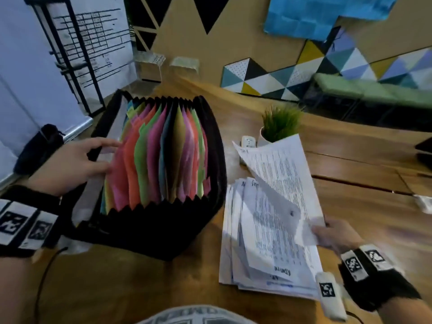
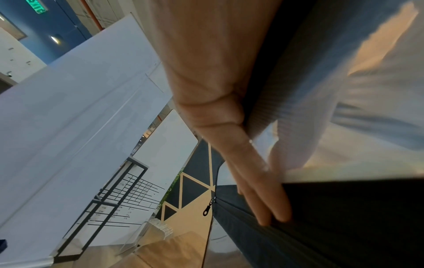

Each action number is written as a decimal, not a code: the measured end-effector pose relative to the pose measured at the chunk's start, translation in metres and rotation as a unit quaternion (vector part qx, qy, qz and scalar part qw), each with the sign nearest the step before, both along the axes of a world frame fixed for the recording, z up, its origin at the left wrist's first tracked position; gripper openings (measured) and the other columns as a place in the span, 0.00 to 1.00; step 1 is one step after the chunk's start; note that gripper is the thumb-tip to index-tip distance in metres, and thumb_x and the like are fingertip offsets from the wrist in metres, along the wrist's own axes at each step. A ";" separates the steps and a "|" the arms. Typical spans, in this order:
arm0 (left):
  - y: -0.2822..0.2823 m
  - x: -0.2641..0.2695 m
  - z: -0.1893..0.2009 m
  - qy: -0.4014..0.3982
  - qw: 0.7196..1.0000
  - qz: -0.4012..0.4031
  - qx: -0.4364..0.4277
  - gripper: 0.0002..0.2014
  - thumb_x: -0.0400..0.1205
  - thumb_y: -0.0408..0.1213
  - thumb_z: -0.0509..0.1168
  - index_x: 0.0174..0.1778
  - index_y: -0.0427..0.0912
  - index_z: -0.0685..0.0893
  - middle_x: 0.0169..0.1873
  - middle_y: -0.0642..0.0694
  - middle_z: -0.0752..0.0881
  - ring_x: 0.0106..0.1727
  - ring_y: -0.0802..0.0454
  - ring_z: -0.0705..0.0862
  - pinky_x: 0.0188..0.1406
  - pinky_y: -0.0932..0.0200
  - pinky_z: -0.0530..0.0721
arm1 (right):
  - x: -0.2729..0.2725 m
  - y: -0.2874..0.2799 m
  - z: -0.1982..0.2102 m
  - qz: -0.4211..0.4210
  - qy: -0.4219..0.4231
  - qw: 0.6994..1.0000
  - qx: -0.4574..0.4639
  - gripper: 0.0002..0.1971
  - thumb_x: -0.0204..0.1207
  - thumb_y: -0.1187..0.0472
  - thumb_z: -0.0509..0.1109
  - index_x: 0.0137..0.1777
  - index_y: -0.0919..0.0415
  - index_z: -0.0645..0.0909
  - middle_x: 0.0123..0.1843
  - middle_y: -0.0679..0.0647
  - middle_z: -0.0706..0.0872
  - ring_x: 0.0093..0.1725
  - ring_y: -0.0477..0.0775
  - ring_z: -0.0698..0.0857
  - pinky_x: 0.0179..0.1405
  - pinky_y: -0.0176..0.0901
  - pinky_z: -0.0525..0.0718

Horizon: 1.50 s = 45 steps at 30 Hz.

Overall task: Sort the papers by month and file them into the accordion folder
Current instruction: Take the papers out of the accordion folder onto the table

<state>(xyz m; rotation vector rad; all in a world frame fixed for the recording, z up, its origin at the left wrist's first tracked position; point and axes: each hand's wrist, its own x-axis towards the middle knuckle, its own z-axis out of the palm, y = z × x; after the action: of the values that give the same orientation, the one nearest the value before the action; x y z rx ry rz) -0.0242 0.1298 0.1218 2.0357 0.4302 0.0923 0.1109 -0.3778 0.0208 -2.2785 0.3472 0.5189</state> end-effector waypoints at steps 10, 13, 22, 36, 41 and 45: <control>-0.001 0.000 0.001 -0.005 1.000 -0.004 0.014 0.24 0.59 0.41 0.74 0.49 0.68 0.87 0.51 0.61 0.89 0.55 0.50 0.87 0.60 0.38 0.83 | -0.040 0.016 -0.038 0.031 0.078 0.958 -0.273 0.41 0.70 0.61 0.73 0.77 0.63 0.52 0.68 0.64 0.73 0.66 0.65 0.76 0.61 0.55 0.79; -0.003 0.000 0.001 -0.013 0.998 -0.006 0.056 0.25 0.64 0.36 0.77 0.49 0.72 0.86 0.49 0.71 0.87 0.57 0.56 0.85 0.63 0.42 0.81 | -0.026 0.055 0.015 0.113 -0.081 0.957 -0.253 0.35 0.73 0.57 0.71 0.77 0.59 0.58 0.72 0.60 0.69 0.68 0.60 0.73 0.68 0.53 0.74; -0.009 -0.002 0.006 -0.003 0.997 -0.015 0.070 0.24 0.61 0.42 0.70 0.53 0.68 0.83 0.55 0.57 0.88 0.58 0.54 0.85 0.66 0.42 0.79 | -0.030 0.224 0.153 0.381 -0.361 0.847 0.083 0.06 0.75 0.62 0.69 0.50 0.55 0.84 0.38 0.40 0.82 0.40 0.40 0.82 0.44 0.31 0.81; -0.010 0.002 -0.001 -0.024 0.992 0.007 0.124 0.24 0.72 0.24 0.71 0.58 0.55 0.84 0.53 0.59 0.85 0.45 0.75 0.82 0.42 0.75 0.74 | -0.013 0.284 0.135 0.439 -0.103 0.855 -0.257 0.25 0.71 0.38 0.67 0.29 0.62 0.72 0.27 0.52 0.75 0.30 0.52 0.78 0.23 0.39 0.70; -0.008 0.003 -0.002 -0.031 0.991 0.002 0.130 0.24 0.72 0.24 0.71 0.60 0.53 0.84 0.57 0.54 0.85 0.55 0.63 0.81 0.49 0.69 0.74 | 0.021 0.287 0.088 0.055 -0.113 0.925 -0.358 0.15 0.66 0.66 0.69 0.20 0.54 0.75 0.19 0.49 0.74 0.18 0.47 0.74 0.18 0.32 0.69; -0.007 0.002 -0.004 -0.024 0.992 0.001 0.122 0.24 0.73 0.24 0.71 0.61 0.54 0.83 0.58 0.56 0.84 0.49 0.73 0.78 0.42 0.76 0.72 | -0.005 0.272 0.132 0.423 -0.140 0.842 -0.304 0.03 0.76 0.65 0.65 0.48 0.60 0.75 0.38 0.54 0.77 0.43 0.55 0.80 0.31 0.39 0.72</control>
<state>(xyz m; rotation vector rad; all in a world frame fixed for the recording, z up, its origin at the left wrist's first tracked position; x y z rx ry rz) -0.0219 0.1230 0.1173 2.2683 0.4061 0.2040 0.1061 -0.1053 0.1524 -3.0284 -0.8091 0.5256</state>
